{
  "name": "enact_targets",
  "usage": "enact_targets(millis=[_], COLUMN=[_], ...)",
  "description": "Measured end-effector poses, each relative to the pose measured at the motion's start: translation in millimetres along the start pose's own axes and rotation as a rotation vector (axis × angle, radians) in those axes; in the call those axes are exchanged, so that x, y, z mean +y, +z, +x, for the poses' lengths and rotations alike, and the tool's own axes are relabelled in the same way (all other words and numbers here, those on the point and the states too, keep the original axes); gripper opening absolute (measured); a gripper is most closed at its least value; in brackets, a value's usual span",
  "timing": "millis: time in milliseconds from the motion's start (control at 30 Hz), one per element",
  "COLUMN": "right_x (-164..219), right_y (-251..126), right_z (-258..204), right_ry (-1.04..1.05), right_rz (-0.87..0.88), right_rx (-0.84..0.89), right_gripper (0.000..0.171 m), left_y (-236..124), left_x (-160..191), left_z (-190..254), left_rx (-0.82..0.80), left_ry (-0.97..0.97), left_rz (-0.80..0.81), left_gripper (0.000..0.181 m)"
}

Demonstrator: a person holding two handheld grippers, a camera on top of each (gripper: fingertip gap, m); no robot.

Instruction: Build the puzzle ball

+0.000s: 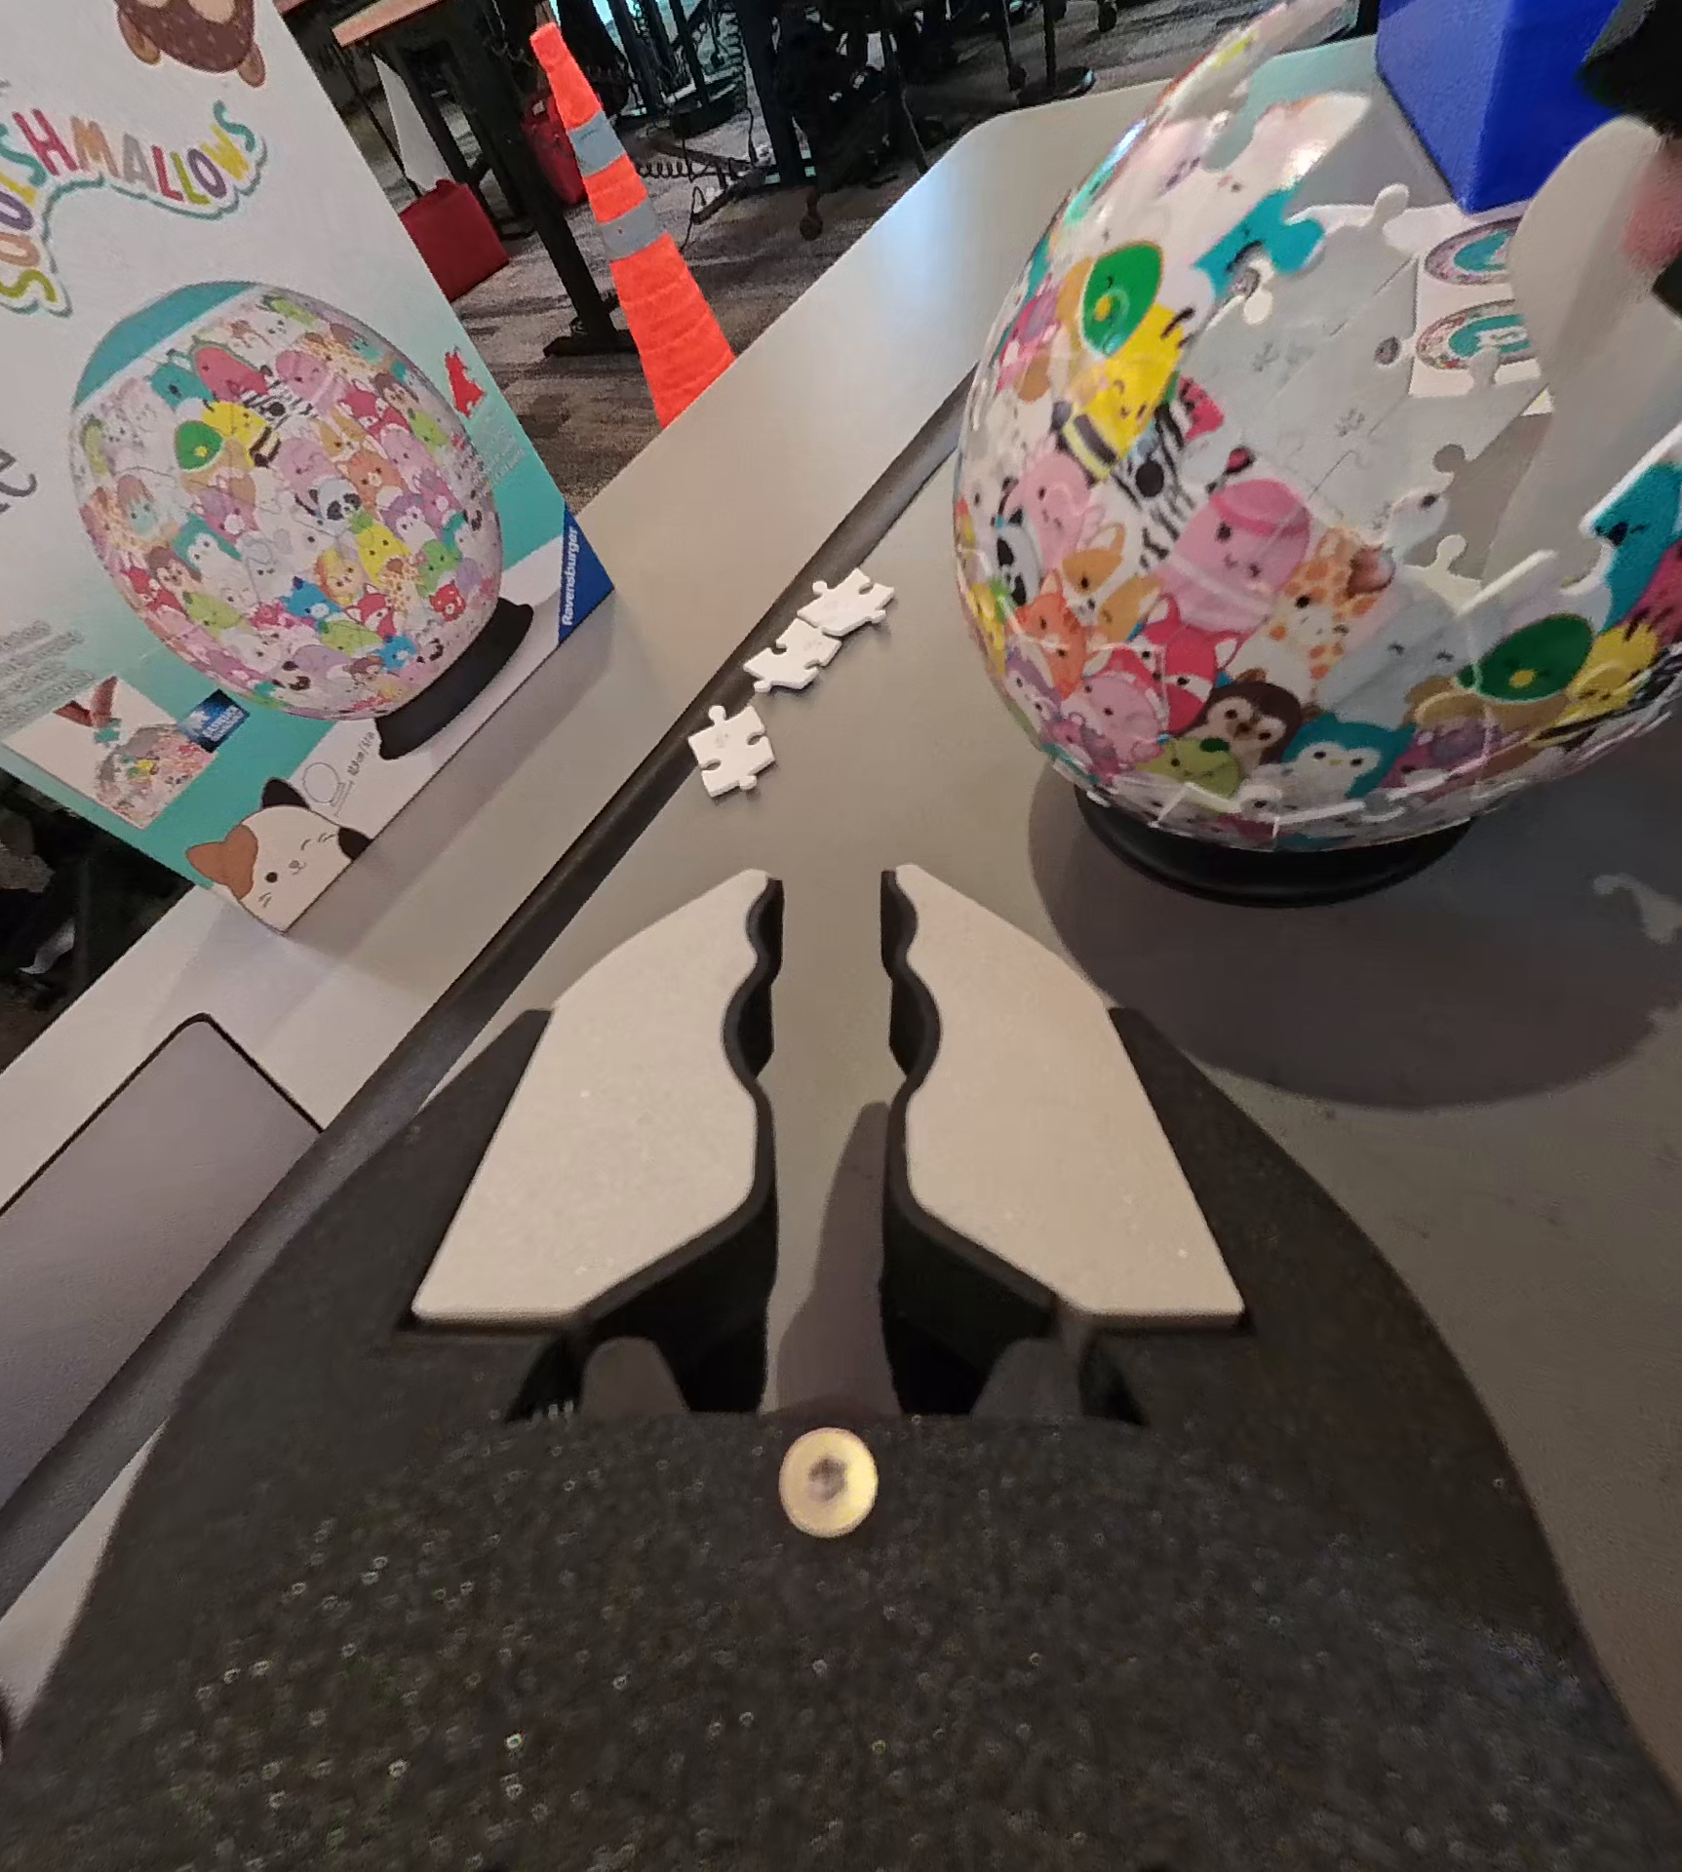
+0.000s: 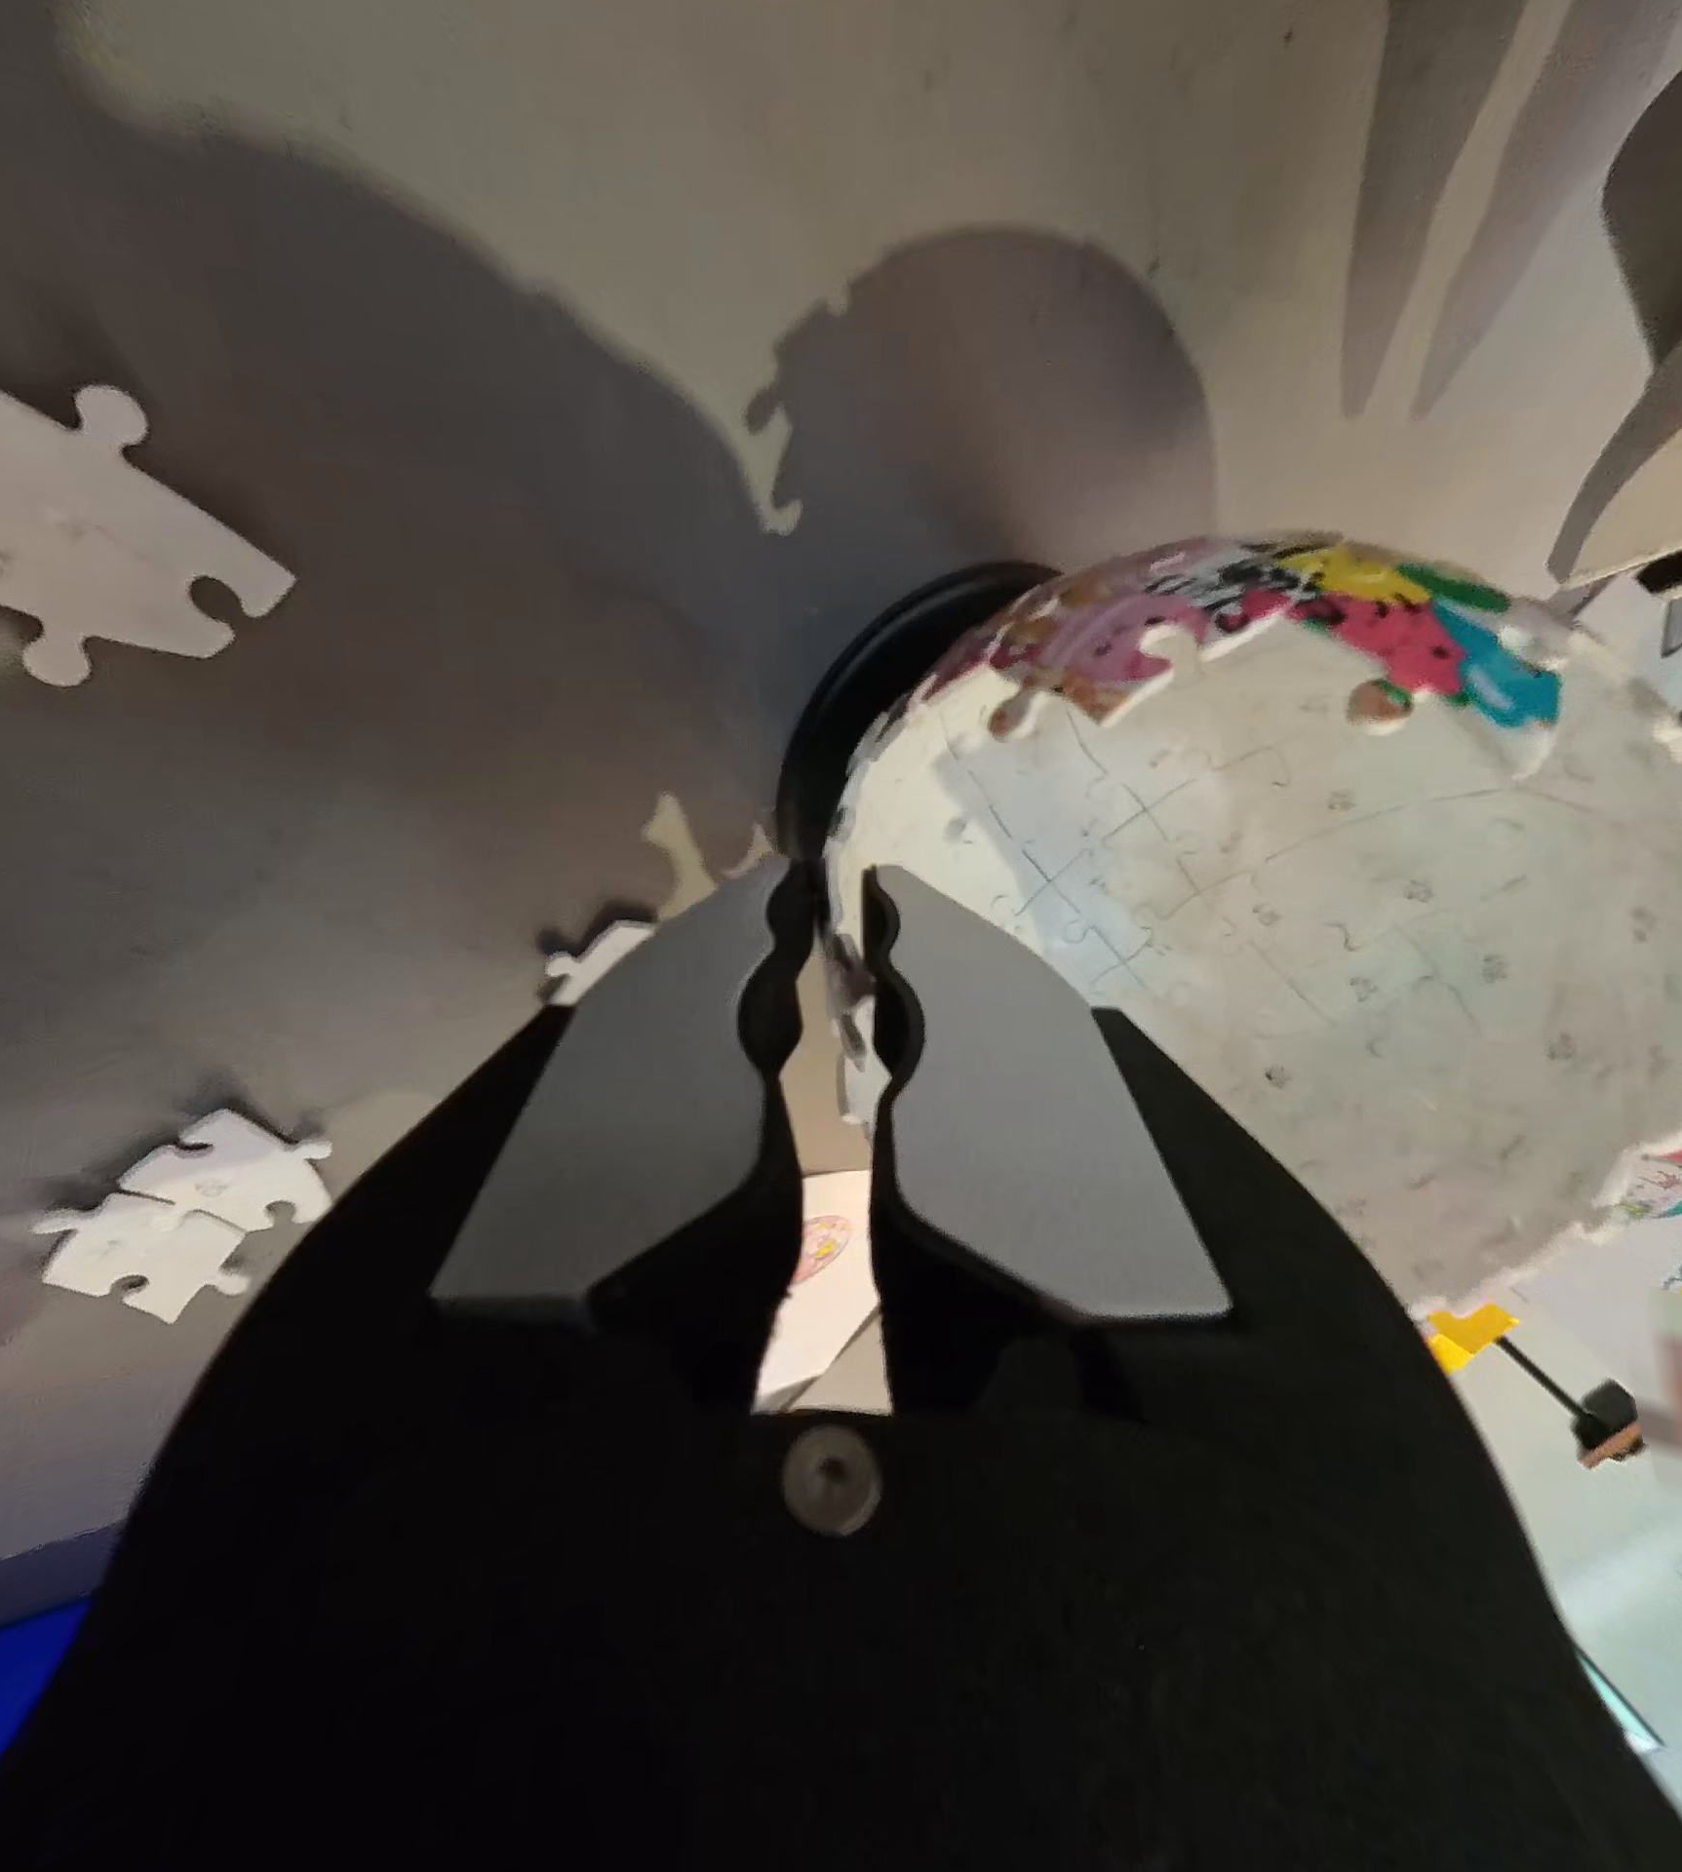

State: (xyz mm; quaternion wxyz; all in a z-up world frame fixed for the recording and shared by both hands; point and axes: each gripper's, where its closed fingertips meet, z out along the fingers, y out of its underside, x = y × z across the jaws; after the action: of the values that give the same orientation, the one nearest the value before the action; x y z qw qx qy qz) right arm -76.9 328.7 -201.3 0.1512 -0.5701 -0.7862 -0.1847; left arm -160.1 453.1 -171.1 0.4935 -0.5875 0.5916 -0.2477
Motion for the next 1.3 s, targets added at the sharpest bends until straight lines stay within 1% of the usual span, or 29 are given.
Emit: enact_targets(millis=[100, 367, 400, 467, 567, 633, 667, 733, 767, 800, 833, 867, 900, 933, 967, 1033, 1100, 1167, 1200, 1267, 1300], right_x=[0, 1, 1, 2, 3, 4, 5, 8, 10, 7, 1, -10, -27, -40, -45, -47, -49, -50, -53, -63, -69], right_y=[2, 4, 2, -5, -28, -44, -51, -56, -55, -53, -53, -55, -60, -67, -70, -72, -67, -56, -51, -47, -45], right_z=[0, 1, 2, 3, 4, 3, 0, -9, -18, -31, -41, -47, -51, -55, -61, -78, -94, -105, -105, -96, -93], right_ry=[-0.008, -0.012, -0.006, 0.048, 0.208, 0.395, 0.523, 0.848, 1.022, 1.181, 1.326, 1.458, 1.552, 1.598, 1.635, 1.624, 1.567, 1.537, 1.540, 1.583, 1.612], right_rz=[0.000, -0.001, -0.005, -0.003, 0.024, 0.069, 0.101, 0.156, 0.172, 0.191, 0.220, 0.297, 0.412, 0.508, 0.538, 0.502, 0.412, 0.288, 0.237, 0.219, 0.219], right_rx=[0.001, 0.012, 0.026, 0.049, 0.126, 0.175, 0.180, 0.183, 0.154, 0.098, 0.043, -0.009, -0.066, -0.107, -0.106, -0.063, -0.041, -0.038, -0.021, 0.062, 0.102], right_gripper=[0.004, 0.004, 0.006, 0.021, 0.037, 0.042, 0.045, 0.066, 0.070, 0.069, 0.061, 0.061, 0.062, 0.060, 0.050, 0.047, 0.042, 0.042, 0.044, 0.044, 0.040], left_y=[0, 0, 0, 0, -1, -2, -2, -4, -5, -5, -6, -6, -6, -6, -6, -5, -6, -6, -7, -9, -10], left_x=[0, 0, 0, 0, -1, -2, -3, -5, -6, -6, -7, -7, -7, -7, -7, -7, -8, -9, -10, -12, -14], left_z=[0, 1, 0, 0, -2, -4, -5, -8, -9, -10, -11, -11, -11, -11, -10, -8, -6, -5, -5, -5, -4], left_rx=[-0.002, 0.002, 0.002, 0.003, 0.012, 0.026, 0.032, 0.044, 0.050, 0.053, 0.054, 0.053, 0.051, 0.050, 0.049, 0.048, 0.048, 0.046, 0.042, 0.033, 0.029], left_ry=[0.001, 0.001, 0.000, -0.008, -0.044, -0.084, -0.107, -0.151, -0.170, -0.185, -0.194, -0.196, -0.194, -0.189, -0.181, -0.166, -0.154, -0.146, -0.143, -0.141, -0.143], left_rz=[0.002, -0.004, -0.004, -0.001, 0.011, 0.023, 0.032, 0.048, 0.057, 0.063, 0.069, 0.072, 0.073, 0.070, 0.067, 0.063, 0.066, 0.070, 0.073, 0.085, 0.092], left_gripper=[0.018, 0.018, 0.018, 0.018, 0.018, 0.018, 0.018, 0.018, 0.018, 0.018, 0.018, 0.018, 0.018, 0.018, 0.018, 0.018, 0.018, 0.018, 0.018, 0.018, 0.018])
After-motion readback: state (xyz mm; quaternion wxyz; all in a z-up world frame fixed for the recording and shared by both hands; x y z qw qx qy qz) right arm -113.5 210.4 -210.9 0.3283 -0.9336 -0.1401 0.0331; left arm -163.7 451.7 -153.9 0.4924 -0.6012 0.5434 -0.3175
